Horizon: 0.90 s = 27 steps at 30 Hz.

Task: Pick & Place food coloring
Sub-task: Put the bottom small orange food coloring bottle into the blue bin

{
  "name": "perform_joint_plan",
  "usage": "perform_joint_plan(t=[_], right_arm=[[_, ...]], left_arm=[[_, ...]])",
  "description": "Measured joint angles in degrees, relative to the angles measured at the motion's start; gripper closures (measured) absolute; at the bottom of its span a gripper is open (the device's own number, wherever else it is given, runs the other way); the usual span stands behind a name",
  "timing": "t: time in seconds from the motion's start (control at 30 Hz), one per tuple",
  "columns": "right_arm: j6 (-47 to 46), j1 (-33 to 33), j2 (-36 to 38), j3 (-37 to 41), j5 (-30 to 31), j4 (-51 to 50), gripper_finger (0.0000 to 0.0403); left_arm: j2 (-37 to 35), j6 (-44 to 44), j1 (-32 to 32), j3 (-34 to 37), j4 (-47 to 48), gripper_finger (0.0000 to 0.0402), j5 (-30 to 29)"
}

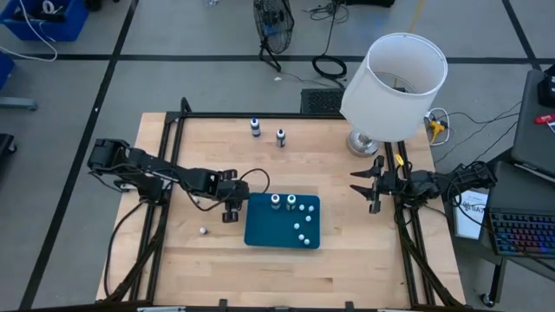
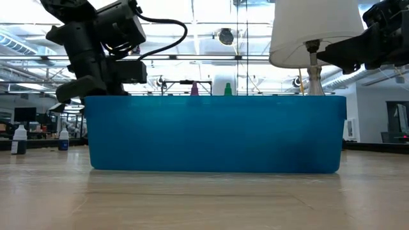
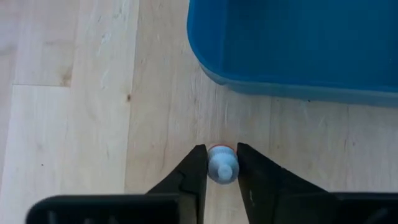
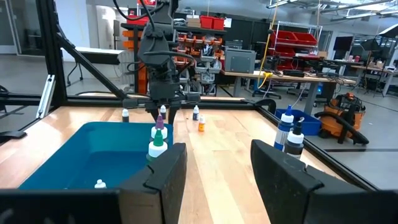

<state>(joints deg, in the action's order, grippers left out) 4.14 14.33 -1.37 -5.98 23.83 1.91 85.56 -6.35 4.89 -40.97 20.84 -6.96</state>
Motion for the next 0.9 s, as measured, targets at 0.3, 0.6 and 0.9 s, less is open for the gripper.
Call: perform_joint_plan(t=[0.3, 0.6, 0.9], right_arm=[[0.0, 0.0, 0.0, 0.0, 0.0, 0.0, 0.0236], [0.0, 0.0, 0.0, 0.0, 0.0, 0.0, 0.0236], [0.0, 0.0, 0.0, 0.0, 0.0, 0.0, 0.0236]], left_arm=[[-0.5, 0.1, 0.5, -1.1, 2.2, 0.033, -0.6], [-1.8, -3.5, 6.2, -18.9, 25.7, 0.0337, -9.0], [7.3, -1.4, 13.0, -34.3, 27.1, 0.0337, -11.0]])
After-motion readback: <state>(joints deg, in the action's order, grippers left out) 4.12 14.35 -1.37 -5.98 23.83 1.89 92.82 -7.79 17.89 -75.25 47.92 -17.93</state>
